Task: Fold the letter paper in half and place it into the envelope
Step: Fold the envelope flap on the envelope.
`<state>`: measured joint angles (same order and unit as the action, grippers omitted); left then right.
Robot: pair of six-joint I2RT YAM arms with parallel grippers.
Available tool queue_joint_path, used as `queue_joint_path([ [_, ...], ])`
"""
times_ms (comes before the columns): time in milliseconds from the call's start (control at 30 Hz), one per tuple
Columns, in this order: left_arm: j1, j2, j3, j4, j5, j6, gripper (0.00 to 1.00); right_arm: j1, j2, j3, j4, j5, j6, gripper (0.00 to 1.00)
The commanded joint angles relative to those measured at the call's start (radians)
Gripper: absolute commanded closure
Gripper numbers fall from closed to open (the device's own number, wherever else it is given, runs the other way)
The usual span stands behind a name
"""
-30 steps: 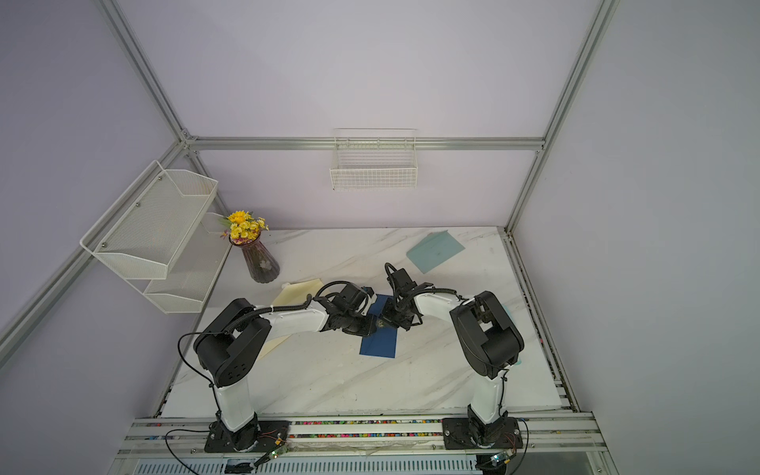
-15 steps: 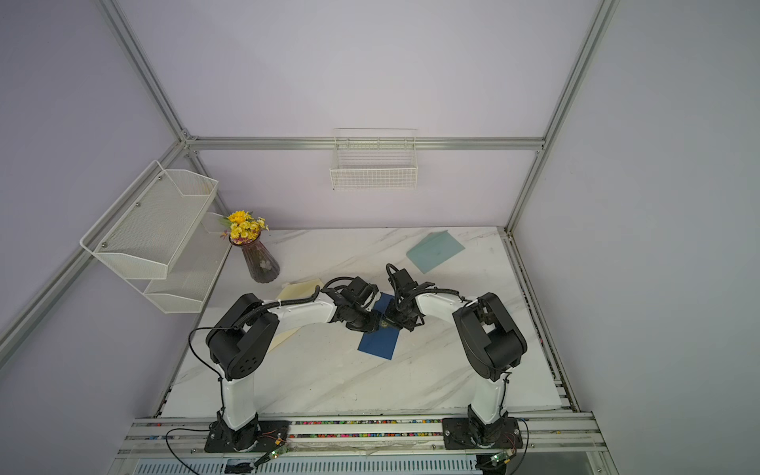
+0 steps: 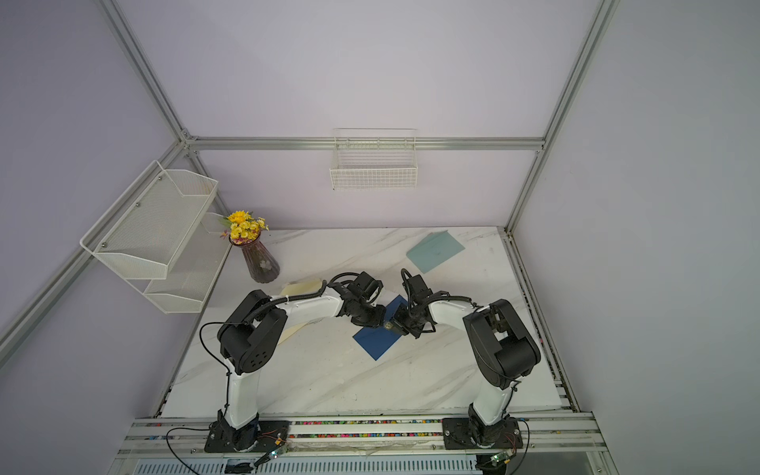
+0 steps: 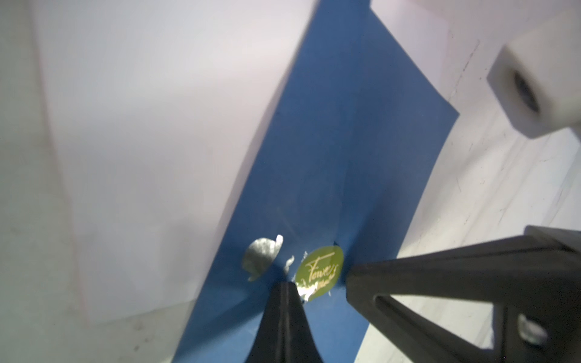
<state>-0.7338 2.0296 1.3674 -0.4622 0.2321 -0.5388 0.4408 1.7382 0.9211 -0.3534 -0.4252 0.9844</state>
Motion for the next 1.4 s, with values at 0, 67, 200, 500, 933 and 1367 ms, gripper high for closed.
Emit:
queue_joint_path([
  [0,-0.007,0.038,-0.002,-0.032,-0.023,0.0,1.0,0.002,-0.008,-0.023,-0.003,-0.039,0.019,1.0],
  [67,-0.008,0.045,-0.01,-0.033,-0.027,0.001,1.0,0.003,-0.018,-0.011,-0.006,-0.049,0.019,1.0],
  [200,-0.013,0.054,-0.024,-0.032,-0.031,0.002,1.0,0.0,-0.014,0.003,-0.007,-0.053,0.009,1.0],
  [500,-0.016,0.049,-0.05,-0.041,-0.042,0.011,1.0,-0.025,0.036,0.035,0.016,-0.081,0.002,1.0],
  [933,-0.015,0.031,-0.062,-0.054,-0.043,0.043,1.0,-0.029,0.18,0.108,0.102,-0.131,0.024,1.0],
  [1367,-0.016,0.03,-0.073,-0.054,-0.053,0.052,1.0,-0.04,0.139,0.113,-0.171,0.114,-0.065,1.0],
])
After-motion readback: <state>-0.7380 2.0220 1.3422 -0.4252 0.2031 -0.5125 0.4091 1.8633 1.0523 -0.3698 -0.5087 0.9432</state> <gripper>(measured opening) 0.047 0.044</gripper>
